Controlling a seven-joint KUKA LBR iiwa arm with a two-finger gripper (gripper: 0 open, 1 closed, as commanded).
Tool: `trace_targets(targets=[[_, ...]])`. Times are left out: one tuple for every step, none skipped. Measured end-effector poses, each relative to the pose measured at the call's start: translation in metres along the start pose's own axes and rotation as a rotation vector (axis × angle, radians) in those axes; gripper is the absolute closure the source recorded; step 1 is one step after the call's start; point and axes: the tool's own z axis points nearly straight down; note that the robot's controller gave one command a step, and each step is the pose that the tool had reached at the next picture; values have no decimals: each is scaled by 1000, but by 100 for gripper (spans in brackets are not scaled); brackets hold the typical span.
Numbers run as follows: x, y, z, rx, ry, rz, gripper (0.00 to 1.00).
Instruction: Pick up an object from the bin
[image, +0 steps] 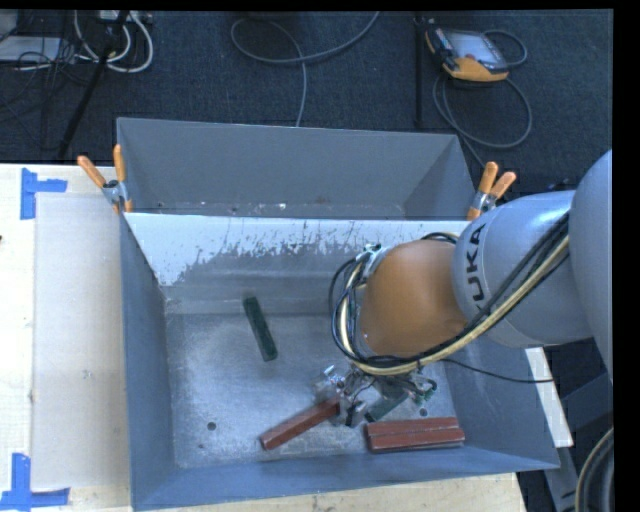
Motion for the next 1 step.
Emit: trace_targets(targets=[[0, 0, 0, 0, 0, 0, 0]])
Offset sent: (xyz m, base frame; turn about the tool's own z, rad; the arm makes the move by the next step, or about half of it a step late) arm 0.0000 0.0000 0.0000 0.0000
